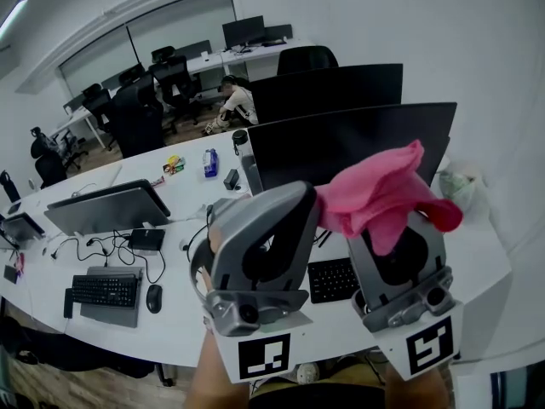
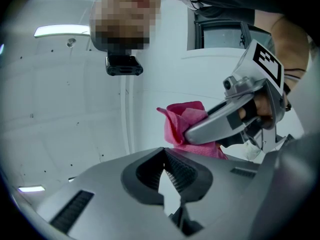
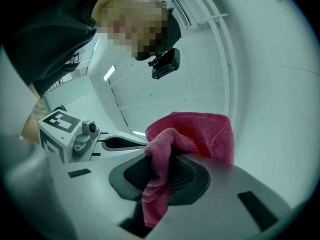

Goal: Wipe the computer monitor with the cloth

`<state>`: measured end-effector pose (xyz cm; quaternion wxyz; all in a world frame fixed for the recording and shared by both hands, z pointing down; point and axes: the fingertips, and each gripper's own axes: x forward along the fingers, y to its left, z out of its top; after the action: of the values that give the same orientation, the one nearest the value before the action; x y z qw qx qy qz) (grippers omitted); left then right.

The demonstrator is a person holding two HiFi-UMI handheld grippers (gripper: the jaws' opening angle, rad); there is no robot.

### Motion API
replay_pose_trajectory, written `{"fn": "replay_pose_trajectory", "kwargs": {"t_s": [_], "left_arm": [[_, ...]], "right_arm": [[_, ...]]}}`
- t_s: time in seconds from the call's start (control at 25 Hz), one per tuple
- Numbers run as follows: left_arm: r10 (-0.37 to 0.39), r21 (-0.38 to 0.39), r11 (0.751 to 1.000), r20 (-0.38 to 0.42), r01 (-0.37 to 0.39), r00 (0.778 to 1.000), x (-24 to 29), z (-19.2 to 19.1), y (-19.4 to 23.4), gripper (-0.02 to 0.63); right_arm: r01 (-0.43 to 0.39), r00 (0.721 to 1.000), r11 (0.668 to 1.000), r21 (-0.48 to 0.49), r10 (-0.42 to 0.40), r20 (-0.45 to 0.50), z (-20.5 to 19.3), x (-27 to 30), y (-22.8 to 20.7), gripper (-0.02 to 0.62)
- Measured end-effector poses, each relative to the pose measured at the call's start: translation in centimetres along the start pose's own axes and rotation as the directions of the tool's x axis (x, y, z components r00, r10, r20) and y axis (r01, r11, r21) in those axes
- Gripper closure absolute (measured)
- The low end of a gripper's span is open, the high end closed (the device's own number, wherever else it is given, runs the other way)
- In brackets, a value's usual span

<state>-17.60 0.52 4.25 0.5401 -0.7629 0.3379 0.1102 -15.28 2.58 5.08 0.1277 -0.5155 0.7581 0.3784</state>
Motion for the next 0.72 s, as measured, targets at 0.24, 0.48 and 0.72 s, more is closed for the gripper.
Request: {"fn": "replay_pose_trajectory", "kwargs": {"t_s": [0.24, 0.48, 0.72], "left_arm": [[0.002, 0.003, 1.000, -0.040, -0.002, 0.999, 1.2, -1.6, -0.6, 0.600], [0.010, 0.012, 1.000, -0.094, -0.009, 0.996, 3.9, -3.2, -2.1, 0.600], [0.036, 0.037, 0.999, -0.146, -0.031, 0.989, 6.3, -4.1, -3.7, 0.600]], "right_arm": [[-0.014, 1.000, 0.999, 0.033, 0.014, -0.001, -1.8, 0.3, -1.2, 0.531], [-0.049, 0.999, 0.998, 0.047, 0.049, -0.003, -3.9, 0.6, -3.3, 0.531], [-0.098, 0.995, 0.992, 0.078, 0.098, 0.003, -5.9, 0.0, -5.3, 0.531]]}}
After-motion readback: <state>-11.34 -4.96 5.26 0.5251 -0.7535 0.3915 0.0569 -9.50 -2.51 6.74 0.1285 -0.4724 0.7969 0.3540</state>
